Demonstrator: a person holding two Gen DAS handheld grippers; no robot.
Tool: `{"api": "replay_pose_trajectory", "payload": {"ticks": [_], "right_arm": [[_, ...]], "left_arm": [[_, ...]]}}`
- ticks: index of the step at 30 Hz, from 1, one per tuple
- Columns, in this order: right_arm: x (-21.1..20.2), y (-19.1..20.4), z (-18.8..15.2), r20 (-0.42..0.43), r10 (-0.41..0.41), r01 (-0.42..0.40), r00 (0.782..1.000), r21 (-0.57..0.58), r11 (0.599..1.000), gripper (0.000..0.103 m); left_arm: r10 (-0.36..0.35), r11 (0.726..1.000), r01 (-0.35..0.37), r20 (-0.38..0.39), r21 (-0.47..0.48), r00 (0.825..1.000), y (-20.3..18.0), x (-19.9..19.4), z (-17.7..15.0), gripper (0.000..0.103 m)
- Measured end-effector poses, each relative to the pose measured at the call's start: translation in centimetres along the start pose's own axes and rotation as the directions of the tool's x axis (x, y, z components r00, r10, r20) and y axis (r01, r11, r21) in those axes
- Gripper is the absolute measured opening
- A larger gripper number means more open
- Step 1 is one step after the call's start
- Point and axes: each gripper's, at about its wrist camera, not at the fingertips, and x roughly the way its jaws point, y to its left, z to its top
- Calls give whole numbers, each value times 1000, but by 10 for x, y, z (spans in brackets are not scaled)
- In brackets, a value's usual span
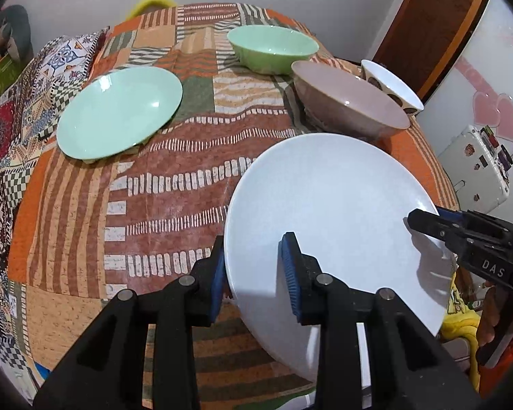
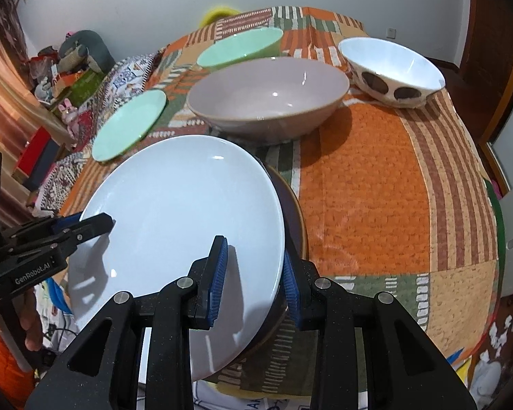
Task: Organize plates and bowls
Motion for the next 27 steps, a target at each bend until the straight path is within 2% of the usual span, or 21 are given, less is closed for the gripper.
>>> {"api": "replay_pose_trajectory", "payload": {"ticks": [8, 21, 27], "right_arm": [[-2, -1, 2, 13, -2, 2, 1000, 10, 1000, 29], [0, 10, 5, -5, -60, 59, 998, -52, 997, 31], [-1, 8, 4, -12, -46, 45, 999, -53, 998, 31]], "left_arm": [[-11, 1000, 11, 1, -11, 1000, 1, 8, 5, 32], [-23, 999, 23, -6, -25, 1000, 1, 12, 6, 36], [-26, 999, 26, -9, -29, 1000, 0, 14, 6, 37]]}}
